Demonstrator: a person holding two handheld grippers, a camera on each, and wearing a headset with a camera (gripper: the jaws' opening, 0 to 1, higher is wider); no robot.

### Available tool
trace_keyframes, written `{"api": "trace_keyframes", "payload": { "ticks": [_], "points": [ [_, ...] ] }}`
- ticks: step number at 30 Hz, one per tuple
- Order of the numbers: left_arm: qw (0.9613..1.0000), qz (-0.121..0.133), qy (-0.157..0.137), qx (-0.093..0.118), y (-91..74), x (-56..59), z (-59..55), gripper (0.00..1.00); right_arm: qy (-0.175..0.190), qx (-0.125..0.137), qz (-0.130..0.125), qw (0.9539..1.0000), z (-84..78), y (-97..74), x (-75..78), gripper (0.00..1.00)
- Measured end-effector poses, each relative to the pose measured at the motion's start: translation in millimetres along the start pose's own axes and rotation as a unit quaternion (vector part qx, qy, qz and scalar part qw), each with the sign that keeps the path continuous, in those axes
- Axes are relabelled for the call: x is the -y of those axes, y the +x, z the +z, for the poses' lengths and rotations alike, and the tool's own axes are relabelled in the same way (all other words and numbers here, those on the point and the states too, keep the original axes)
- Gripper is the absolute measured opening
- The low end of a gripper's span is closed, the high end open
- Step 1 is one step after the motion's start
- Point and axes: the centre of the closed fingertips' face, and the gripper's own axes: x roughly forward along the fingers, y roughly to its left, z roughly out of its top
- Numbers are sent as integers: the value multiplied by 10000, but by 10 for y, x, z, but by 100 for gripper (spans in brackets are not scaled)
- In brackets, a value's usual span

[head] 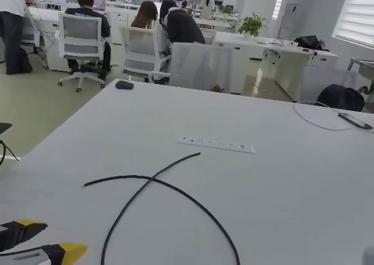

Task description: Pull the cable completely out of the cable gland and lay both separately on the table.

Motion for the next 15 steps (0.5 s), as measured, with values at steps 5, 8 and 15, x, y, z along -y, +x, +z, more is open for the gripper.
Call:
{"api": "trace_keyframes", "payload": {
  "ticks": [5,8,15],
  "points": [
    [10000,-18,9,-35,-10,23,-27,53,14,-25,48,10000,-29,8,-32,56],
    [10000,-15,12,-45,-15,28,-35,53,15,-26,70,10000,-28,10,-38,55],
    [10000,-30,31,-53,-15,56,-43,53,-1,-33,102,9999,-24,9,-49,55]
  ]
}}
